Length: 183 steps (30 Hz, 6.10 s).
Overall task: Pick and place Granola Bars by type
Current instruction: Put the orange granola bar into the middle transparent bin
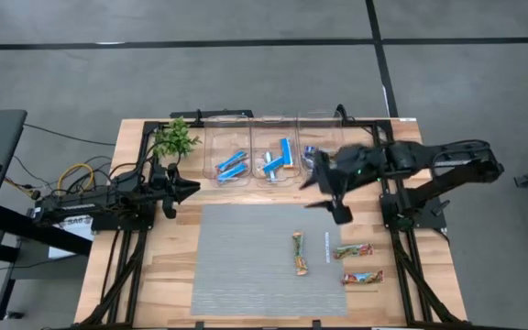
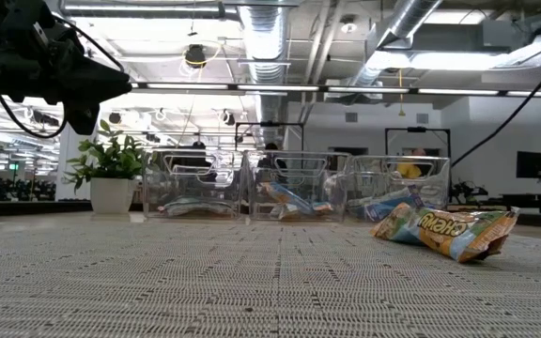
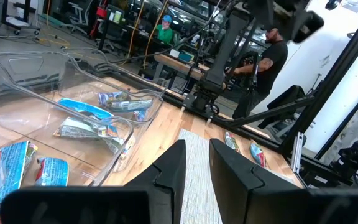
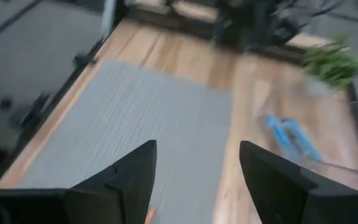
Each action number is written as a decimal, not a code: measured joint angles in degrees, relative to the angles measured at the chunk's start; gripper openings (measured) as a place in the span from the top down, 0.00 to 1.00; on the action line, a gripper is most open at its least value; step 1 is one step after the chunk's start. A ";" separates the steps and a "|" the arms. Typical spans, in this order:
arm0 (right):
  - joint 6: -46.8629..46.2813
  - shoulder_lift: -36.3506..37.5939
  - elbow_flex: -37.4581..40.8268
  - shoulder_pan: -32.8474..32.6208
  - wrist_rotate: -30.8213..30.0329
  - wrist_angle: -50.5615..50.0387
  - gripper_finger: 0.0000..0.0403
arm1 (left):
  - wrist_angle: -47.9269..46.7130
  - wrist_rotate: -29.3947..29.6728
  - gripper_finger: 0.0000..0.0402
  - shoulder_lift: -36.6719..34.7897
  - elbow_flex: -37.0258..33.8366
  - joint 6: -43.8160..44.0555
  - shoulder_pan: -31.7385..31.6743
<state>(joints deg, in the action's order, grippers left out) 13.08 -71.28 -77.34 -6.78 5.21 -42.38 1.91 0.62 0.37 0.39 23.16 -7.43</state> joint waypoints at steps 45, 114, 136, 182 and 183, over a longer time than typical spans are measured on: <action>44.97 -15.39 24.61 -18.36 -12.71 17.44 0.45 | -0.02 -0.02 0.84 0.00 -0.01 0.00 0.01; 25.75 -29.16 18.91 -16.13 -6.44 20.32 0.99 | -0.02 0.00 0.84 0.00 0.01 0.00 0.01; -43.39 -27.08 18.91 -5.62 -0.59 34.42 0.99 | -0.02 -0.02 0.84 -0.01 0.00 -0.01 0.00; -39.98 -21.45 18.91 26.64 -19.43 37.55 0.91 | -0.02 0.00 0.84 -0.01 0.01 -0.01 0.01; -39.22 -21.47 18.91 26.63 -19.16 37.20 0.89 | -0.02 0.00 0.84 0.00 -0.01 -0.01 0.00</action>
<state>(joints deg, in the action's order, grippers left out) -26.14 -92.75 -58.43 19.85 -13.95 -5.18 1.89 0.62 0.37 0.38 23.15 -7.43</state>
